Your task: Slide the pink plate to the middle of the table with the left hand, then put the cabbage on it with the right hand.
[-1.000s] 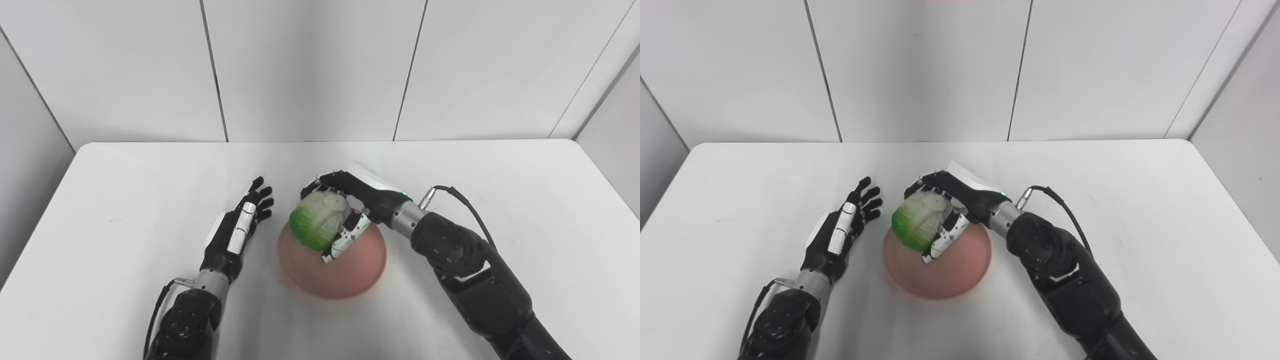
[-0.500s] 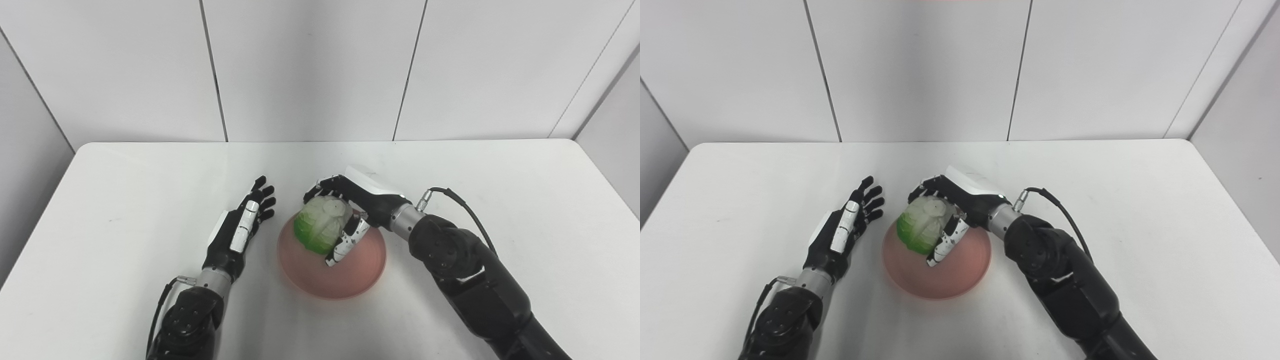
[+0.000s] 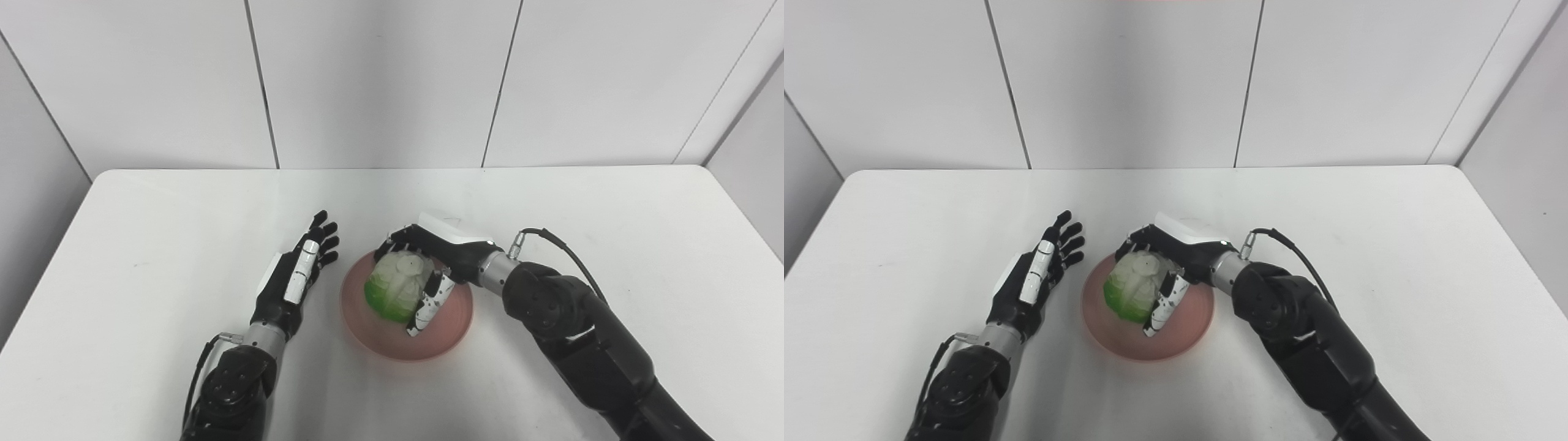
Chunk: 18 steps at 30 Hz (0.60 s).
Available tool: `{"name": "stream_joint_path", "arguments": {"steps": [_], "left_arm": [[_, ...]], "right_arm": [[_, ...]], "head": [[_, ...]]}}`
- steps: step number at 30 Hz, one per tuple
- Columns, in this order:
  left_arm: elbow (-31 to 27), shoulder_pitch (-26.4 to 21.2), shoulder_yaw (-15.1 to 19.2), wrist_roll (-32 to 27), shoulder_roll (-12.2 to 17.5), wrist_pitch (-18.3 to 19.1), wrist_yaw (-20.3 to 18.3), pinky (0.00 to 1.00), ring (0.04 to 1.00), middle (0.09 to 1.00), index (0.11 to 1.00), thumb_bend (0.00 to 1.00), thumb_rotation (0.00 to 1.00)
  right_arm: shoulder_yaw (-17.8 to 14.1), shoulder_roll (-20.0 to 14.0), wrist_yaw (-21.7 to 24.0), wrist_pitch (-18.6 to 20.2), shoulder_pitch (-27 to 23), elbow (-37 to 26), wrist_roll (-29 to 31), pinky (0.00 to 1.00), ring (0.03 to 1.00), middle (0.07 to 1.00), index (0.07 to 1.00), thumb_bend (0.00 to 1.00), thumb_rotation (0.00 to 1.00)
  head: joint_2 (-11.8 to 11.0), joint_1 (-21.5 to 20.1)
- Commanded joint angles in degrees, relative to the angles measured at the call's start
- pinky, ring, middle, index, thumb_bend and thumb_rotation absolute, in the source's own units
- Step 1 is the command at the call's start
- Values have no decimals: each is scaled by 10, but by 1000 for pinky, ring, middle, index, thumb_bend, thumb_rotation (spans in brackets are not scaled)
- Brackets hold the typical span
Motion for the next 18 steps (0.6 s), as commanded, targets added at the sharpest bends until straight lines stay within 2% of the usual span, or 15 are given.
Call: {"name": "stream_joint_path", "arguments": {"steps": [1,10,18], "left_arm": [[0,1,-16,1,-13,38,-19,904,935,956,963,676,984],[2,0,-16,1,-11,39,-21,912,939,958,968,674,993],[-1,0,-20,8,-9,41,-19,914,939,958,967,681,1000]], "right_arm": [[-3,-3,-3,-4,-19,-13,-2,429,466,468,505,527,0],[1,-2,-6,-24,-16,11,0,424,451,460,511,526,0],[11,-1,-9,-19,-11,20,-11,452,476,467,510,526,0]], "head": [[2,0],[2,0],[4,3]]}}
